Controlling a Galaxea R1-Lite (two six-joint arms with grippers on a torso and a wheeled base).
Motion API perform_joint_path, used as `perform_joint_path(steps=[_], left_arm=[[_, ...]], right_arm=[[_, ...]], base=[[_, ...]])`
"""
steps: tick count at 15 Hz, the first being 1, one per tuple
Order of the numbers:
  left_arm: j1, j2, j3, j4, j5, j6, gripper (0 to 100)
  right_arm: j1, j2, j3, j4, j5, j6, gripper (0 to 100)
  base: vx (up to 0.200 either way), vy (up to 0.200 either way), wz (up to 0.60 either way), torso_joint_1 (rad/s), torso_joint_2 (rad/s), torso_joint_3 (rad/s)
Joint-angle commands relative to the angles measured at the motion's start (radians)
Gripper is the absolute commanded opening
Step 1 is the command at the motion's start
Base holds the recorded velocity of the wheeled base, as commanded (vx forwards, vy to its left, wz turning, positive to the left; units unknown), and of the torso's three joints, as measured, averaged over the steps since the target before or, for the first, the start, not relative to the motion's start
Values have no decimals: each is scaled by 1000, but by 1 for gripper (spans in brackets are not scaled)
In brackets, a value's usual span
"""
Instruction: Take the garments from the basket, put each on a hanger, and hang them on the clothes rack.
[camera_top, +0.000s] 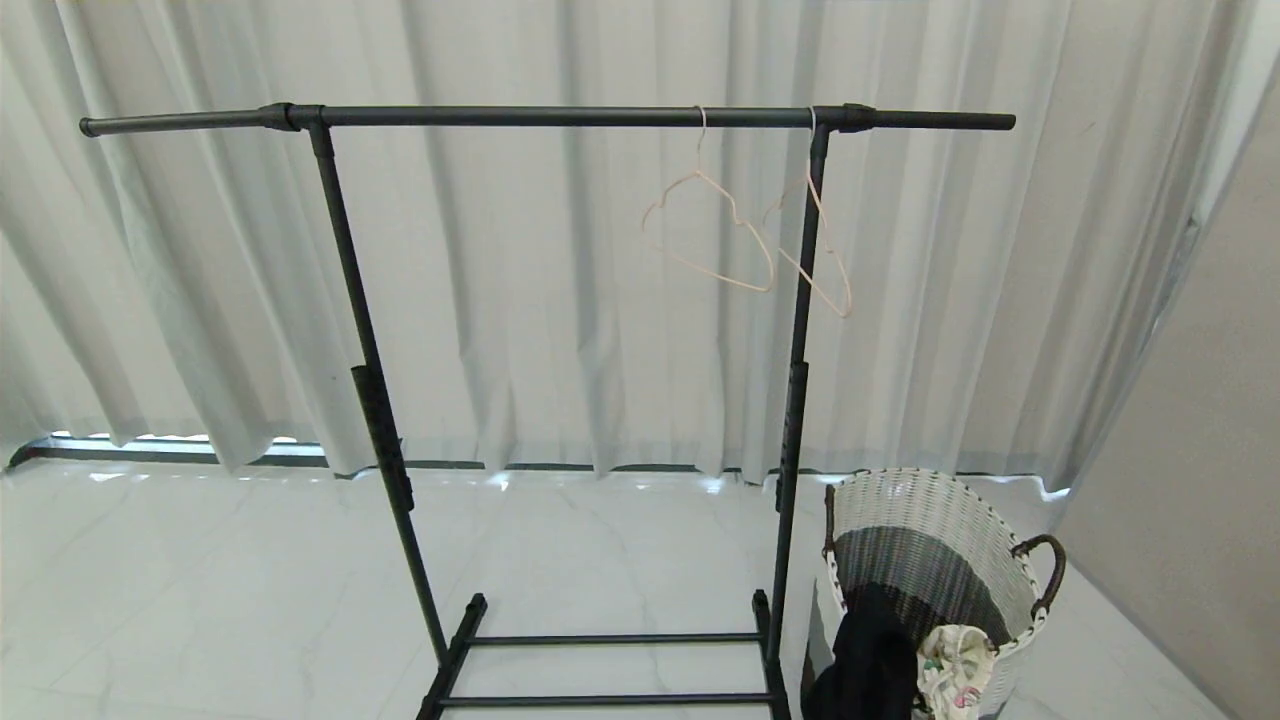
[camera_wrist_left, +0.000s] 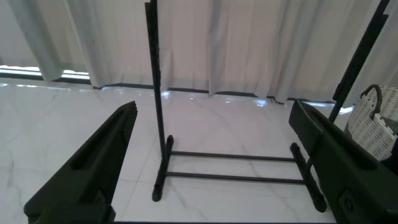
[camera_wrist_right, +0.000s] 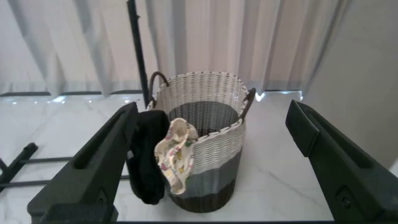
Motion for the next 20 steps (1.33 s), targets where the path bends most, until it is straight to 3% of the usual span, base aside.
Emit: perform_joint_path(steps=[1, 3, 10, 20], left_arm=[[0, 2, 0, 0, 1, 2, 100], [0, 2, 0, 0, 1, 8, 100], [0, 2, 0, 0, 1, 20, 100], [0, 2, 0, 0, 1, 19, 100]], right_arm=[[0, 0, 0, 0, 1, 0, 100], [0, 0, 0, 0, -1, 1, 100], [0, 0, 0, -2, 1, 16, 100], [0, 0, 3, -17, 7, -42, 100]], base=[[0, 0, 0, 0, 0, 0], [0, 0, 0, 0, 0, 0], [200, 0, 0, 0, 1, 3], [0, 0, 0, 0, 0, 0]])
